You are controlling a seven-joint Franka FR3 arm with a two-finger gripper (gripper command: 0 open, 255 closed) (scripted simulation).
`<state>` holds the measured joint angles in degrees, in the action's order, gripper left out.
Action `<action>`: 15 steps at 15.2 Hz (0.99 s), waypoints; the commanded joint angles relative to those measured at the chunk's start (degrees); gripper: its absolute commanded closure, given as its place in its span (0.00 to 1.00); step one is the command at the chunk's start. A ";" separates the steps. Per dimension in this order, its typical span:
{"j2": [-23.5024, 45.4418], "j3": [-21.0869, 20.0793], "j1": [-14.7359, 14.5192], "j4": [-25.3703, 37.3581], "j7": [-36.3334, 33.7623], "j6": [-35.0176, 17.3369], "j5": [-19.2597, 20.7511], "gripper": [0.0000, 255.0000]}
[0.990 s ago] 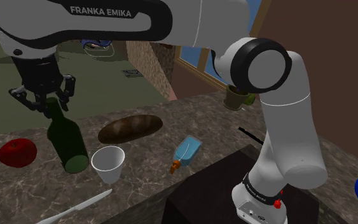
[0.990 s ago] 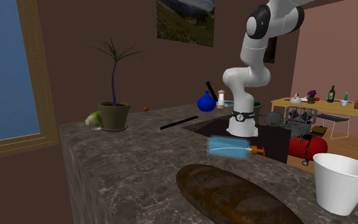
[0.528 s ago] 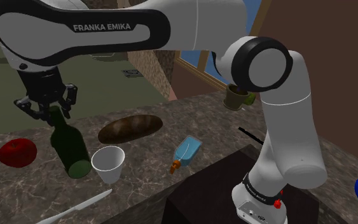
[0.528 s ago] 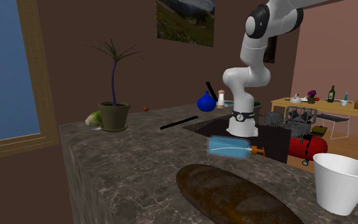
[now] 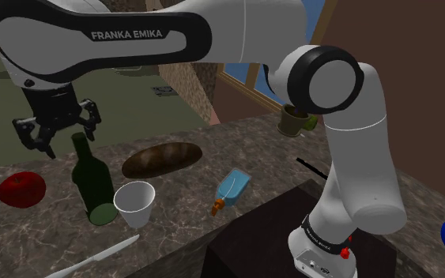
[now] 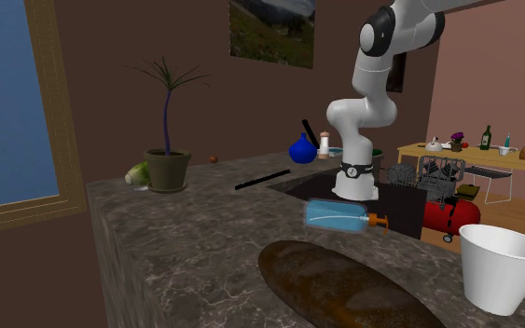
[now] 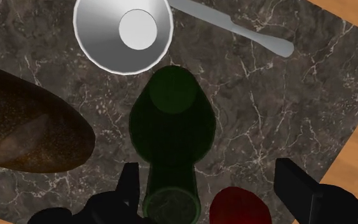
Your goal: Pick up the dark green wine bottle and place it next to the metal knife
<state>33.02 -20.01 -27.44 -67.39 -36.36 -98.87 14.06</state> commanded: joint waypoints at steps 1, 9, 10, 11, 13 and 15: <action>0.00 0.00 0.00 0.01 0.00 0.00 0.00 0.00; 1.55 0.04 -1.74 9.99 0.63 8.30 0.26 0.00; 1.56 0.04 -1.74 10.01 0.64 8.31 0.27 0.00; 1.57 0.04 -1.75 10.03 0.64 8.31 0.27 0.00; 1.57 0.04 -1.75 10.03 0.64 8.31 0.27 0.00; 1.57 0.04 -1.75 10.03 0.64 8.31 0.27 0.00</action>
